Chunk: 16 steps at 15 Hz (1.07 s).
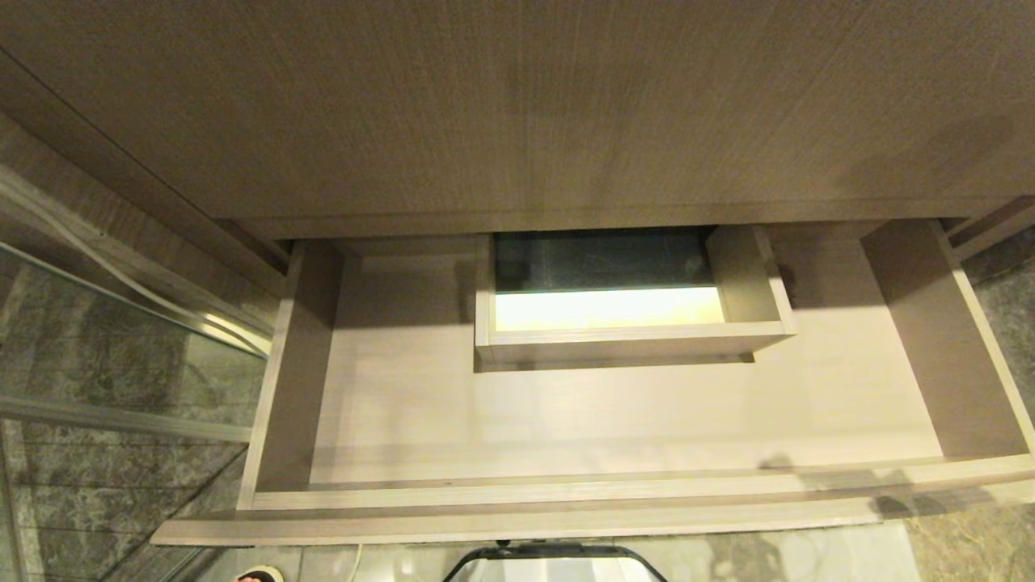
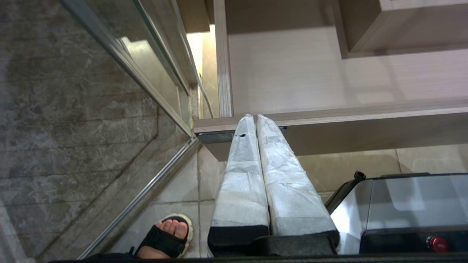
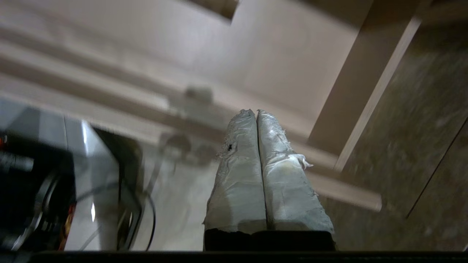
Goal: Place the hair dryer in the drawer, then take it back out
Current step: Close the drawer
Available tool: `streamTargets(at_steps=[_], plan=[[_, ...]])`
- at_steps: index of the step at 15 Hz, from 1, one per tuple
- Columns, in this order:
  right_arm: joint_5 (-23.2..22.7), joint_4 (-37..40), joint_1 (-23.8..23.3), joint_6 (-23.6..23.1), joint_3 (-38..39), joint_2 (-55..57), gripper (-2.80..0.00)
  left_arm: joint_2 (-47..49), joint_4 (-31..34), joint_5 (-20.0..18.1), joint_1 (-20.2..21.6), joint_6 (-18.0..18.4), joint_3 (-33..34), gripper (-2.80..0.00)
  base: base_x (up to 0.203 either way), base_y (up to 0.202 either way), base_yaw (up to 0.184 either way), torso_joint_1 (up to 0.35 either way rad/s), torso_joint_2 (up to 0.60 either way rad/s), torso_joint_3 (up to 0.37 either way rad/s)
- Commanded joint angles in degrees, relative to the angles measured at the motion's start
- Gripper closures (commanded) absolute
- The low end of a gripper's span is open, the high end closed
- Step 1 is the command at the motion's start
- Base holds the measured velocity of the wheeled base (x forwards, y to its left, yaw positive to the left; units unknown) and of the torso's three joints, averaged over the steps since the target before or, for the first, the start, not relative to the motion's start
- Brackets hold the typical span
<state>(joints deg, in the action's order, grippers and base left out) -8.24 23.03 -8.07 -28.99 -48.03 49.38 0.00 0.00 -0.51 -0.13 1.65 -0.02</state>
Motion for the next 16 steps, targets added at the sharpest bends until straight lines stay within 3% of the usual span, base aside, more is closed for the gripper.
streamTargets(at_steps=[1, 3, 5, 6, 10, 16], plan=[[-0.1, 7.2, -0.8, -1.4, -3.4, 5.8, 0.00, 0.0, 0.0, 0.0, 0.0, 0.0, 0.1, 0.00, 0.000, 0.000, 0.000, 0.041, 0.03, 0.036], [2.6, 10.5, -2.8, -2.1, -4.6, 9.7, 0.00, 0.0, 0.0, 0.0, 0.0, 0.0, 0.0, 0.00, 0.000, 0.000, 0.000, 0.019, 0.00, 0.041], [10.7, 15.3, -4.0, -2.5, -5.5, 13.6, 0.00, 0.0, 0.0, -0.1, 0.0, 0.0, 0.1, 0.00, 0.000, 0.000, 0.000, 0.002, 0.00, 0.039], [12.5, 17.5, -4.3, -2.6, -6.2, 15.2, 0.00, 0.0, 0.0, 0.0, 0.0, 0.0, 0.1, 0.00, 0.000, 0.000, 0.000, 0.000, 0.00, 0.000], [18.0, 25.5, -4.8, -3.0, -7.2, 22.9, 0.00, 0.0, 0.0, 0.0, 0.0, 0.0, 0.1, 0.00, 0.000, 0.000, 0.000, 0.000, 0.00, 0.000], [21.6, 25.9, -6.7, -3.0, -7.5, 35.1, 0.00, 0.0, 0.0, 0.0, 0.0, 0.0, 0.1, 0.00, 0.000, 0.000, 0.000, 0.000, 0.00, 0.000]])
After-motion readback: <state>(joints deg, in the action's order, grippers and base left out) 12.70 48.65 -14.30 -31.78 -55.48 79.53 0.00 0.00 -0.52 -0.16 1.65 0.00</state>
